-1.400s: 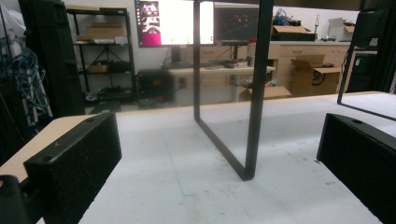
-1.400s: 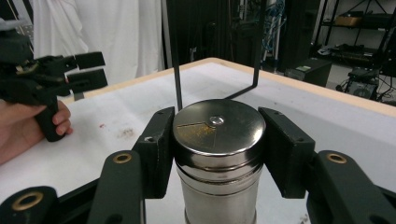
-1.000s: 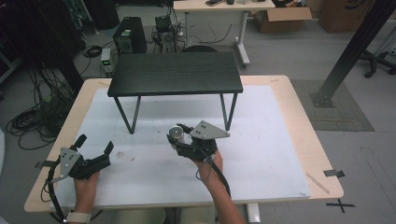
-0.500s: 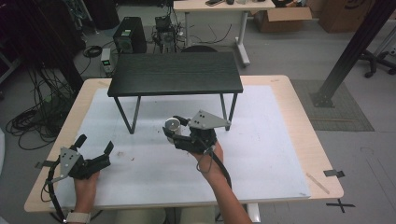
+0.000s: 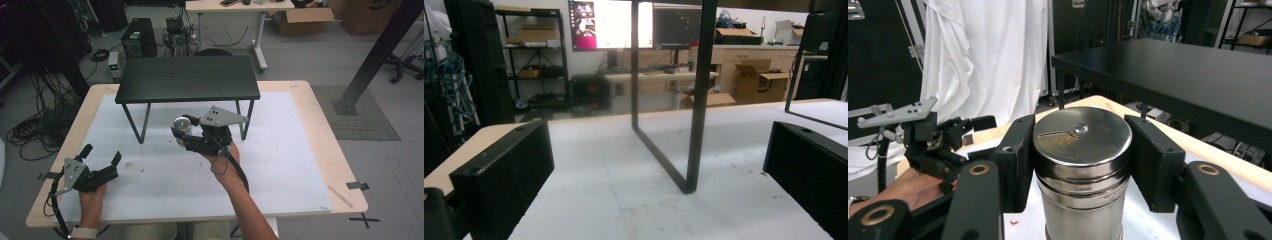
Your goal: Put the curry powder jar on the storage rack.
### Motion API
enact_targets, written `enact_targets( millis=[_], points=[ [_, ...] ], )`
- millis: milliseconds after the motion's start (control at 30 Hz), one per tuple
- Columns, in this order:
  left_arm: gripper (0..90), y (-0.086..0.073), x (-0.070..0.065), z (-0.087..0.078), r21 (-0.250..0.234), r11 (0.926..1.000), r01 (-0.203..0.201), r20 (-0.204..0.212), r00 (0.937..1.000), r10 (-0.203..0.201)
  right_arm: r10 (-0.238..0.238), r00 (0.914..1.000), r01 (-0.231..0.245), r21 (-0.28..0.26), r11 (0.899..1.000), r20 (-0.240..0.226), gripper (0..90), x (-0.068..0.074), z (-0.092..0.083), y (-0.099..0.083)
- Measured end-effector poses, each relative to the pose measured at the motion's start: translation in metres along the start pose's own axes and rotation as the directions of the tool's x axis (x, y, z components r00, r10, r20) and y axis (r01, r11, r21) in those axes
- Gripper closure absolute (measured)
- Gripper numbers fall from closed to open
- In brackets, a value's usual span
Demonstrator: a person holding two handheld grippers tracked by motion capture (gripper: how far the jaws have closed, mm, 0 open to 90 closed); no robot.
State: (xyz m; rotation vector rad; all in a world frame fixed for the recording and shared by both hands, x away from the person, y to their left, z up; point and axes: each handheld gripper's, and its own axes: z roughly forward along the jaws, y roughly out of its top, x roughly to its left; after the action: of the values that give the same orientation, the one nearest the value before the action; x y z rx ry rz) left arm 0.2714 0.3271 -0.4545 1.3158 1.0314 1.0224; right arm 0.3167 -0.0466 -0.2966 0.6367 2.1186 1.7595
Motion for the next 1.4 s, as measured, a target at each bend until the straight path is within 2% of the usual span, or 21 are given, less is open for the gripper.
enact_targets(
  millis=[567,967,1100,1400],
  points=[
    [0.2,0.000,0.000,0.000,-0.002,1.0000,0.001,0.000,1.0000,-0.001,-0.013,0.9997,0.013,-0.019,1.000,-0.019,48.5,-0.006,-0.004,0.035],
    [0.2,0.000,0.000,0.000,-0.002,1.0000,0.002,0.000,1.0000,-0.002,-0.030,0.9990,0.029,-0.030,0.999,-0.034,48.5,-0.013,0.001,0.059],
    [0.2,0.000,0.000,0.000,-0.002,1.0000,0.002,0.000,1.0000,-0.002,-0.033,0.9989,0.032,-0.037,0.999,-0.032,48.5,-0.017,0.004,0.070],
    [0.2,0.000,0.000,0.000,-0.004,1.0000,0.002,0.000,1.0000,-0.002,-0.029,0.9993,0.027,-0.049,0.998,-0.022,48.5,-0.027,0.008,0.084]
  ],
)
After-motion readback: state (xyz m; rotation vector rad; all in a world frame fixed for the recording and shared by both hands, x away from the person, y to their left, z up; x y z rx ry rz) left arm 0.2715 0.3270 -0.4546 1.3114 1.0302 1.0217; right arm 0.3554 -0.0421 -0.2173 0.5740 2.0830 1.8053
